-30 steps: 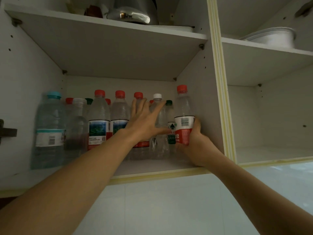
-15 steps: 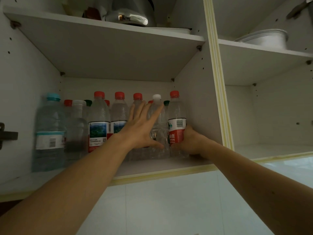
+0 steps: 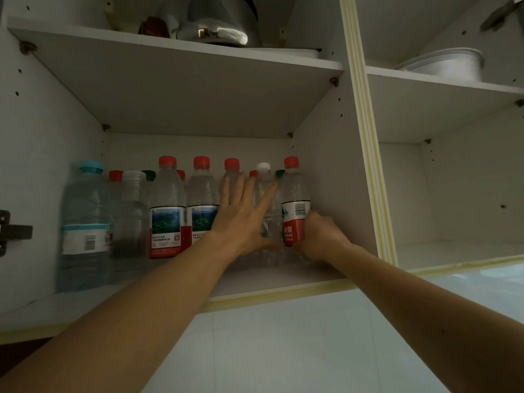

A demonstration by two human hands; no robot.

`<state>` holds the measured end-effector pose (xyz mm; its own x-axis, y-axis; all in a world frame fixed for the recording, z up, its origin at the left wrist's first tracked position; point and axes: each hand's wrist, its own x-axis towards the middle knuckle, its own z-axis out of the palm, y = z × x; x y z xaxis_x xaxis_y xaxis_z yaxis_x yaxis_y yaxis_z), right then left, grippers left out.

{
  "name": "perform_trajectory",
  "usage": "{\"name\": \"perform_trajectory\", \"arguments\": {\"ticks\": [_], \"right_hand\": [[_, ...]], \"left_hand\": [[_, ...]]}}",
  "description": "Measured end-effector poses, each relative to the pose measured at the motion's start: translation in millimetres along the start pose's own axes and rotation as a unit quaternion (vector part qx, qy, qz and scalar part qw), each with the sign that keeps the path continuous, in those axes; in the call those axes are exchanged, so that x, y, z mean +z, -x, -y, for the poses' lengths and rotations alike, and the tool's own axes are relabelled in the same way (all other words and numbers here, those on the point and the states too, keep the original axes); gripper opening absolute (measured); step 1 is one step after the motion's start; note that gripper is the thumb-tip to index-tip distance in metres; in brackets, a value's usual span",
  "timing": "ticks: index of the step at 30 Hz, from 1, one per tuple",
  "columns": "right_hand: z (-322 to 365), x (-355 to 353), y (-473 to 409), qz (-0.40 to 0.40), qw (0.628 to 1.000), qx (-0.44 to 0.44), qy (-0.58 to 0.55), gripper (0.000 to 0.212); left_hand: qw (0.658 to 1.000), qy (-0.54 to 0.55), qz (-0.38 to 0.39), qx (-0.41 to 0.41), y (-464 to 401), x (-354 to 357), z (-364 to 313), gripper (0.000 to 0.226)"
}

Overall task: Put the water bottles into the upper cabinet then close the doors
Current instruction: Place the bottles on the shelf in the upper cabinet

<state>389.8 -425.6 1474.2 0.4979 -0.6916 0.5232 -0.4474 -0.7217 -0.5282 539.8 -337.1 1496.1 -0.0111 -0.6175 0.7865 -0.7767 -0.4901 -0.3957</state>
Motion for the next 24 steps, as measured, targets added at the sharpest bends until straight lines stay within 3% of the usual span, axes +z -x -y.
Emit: {"name": "perform_trajectory", "arguments": {"ticks": [9, 15, 19, 24], "right_hand": [[-2.2, -2.8, -2.7, 0.01, 0.999, -0.024, 0.027, 0.064], [4.2, -16.1, 5.6, -0.027, 0.971, -0.155, 0.182, 0.123], [-1.2, -16.9, 1.8, -0.009, 0.955, -0.173, 0.242, 0.13], [-7.3, -8.8, -5.4, -0.016, 0.953, -0.173, 0.249, 0.128]], "left_hand": [[0.999, -0.03, 0.007, -0.017, 0.9, 0.1, -8.4, 0.13], [0.998, -0.001, 0.035, 0.05, 8.2, -3.5, 20.1, 0.14], [0.998, -0.009, 0.047, 0.031, 9.8, -8.4, 29.4, 0.151], [0.997, -0.046, 0.05, 0.027, 9.8, -5.5, 22.8, 0.147]]}}
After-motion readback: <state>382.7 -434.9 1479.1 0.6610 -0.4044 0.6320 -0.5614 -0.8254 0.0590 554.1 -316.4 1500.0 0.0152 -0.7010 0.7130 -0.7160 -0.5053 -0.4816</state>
